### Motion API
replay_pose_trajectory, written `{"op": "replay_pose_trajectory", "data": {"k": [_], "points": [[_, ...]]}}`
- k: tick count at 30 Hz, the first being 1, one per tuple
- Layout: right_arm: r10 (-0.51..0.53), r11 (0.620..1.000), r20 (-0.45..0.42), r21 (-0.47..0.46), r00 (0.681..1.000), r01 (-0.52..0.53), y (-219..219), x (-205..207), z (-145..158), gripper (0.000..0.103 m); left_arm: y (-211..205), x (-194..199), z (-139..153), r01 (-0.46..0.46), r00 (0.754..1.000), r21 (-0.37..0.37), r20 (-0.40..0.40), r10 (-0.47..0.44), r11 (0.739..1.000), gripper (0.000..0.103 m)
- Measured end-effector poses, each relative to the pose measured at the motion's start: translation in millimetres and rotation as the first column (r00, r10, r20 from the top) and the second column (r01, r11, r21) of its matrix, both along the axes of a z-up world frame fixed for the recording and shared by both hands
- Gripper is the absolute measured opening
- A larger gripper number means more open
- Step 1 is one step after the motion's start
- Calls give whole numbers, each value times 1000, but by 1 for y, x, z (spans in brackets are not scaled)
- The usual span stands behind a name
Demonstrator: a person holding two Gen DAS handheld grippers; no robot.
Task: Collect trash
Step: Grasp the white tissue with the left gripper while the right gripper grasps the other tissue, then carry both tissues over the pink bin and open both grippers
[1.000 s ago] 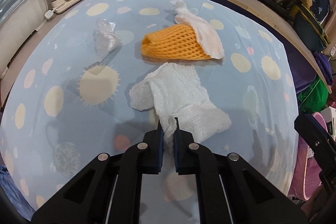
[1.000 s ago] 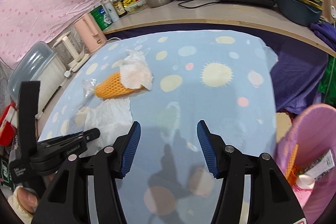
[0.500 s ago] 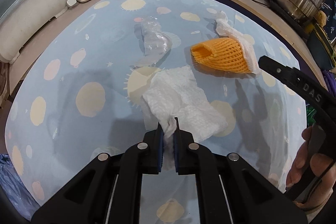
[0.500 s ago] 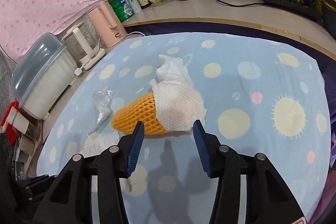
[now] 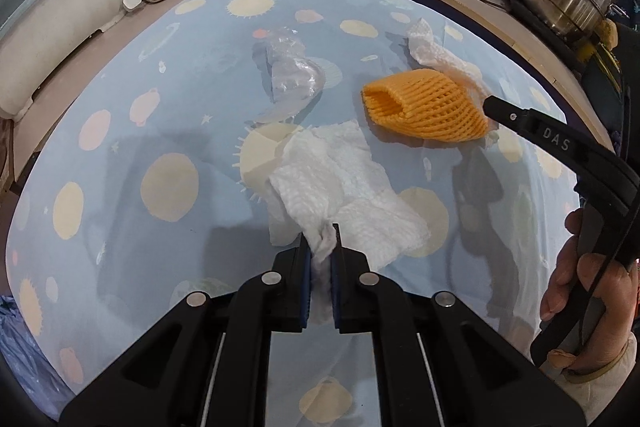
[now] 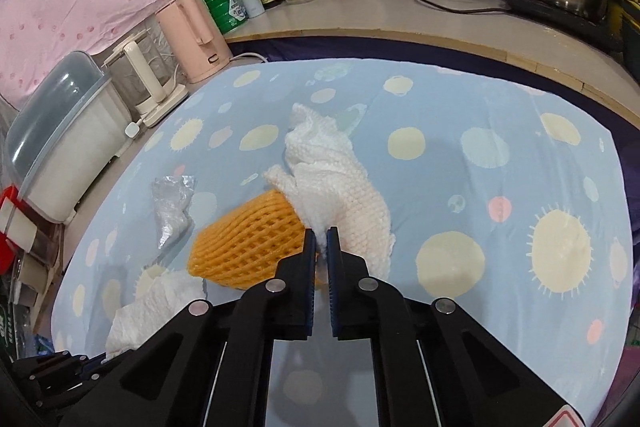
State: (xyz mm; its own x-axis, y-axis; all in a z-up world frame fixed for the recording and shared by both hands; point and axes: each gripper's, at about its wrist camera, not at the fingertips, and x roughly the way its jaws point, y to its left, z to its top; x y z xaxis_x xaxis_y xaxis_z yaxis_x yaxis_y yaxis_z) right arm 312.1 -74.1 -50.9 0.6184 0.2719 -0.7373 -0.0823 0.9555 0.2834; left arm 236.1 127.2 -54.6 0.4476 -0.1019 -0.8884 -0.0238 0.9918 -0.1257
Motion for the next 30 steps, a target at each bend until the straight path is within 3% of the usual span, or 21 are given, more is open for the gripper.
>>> {"op": "replay_pose_trajectory", "data": {"k": [17, 24, 30], "points": [[-179, 983, 182, 77, 967, 168, -101, -121, 93, 5, -60, -51, 65, 140, 983, -13, 119, -137, 990, 7], [-260, 965, 226, 89, 939, 246, -144, -186, 112, 5, -112, -83, 92, 261, 953, -23, 165, -254, 965, 7], [-339, 941, 249, 86, 907, 328, -180, -236, 121, 5, -163, -108, 104, 372, 914, -25, 184, -362, 928, 7]]}}
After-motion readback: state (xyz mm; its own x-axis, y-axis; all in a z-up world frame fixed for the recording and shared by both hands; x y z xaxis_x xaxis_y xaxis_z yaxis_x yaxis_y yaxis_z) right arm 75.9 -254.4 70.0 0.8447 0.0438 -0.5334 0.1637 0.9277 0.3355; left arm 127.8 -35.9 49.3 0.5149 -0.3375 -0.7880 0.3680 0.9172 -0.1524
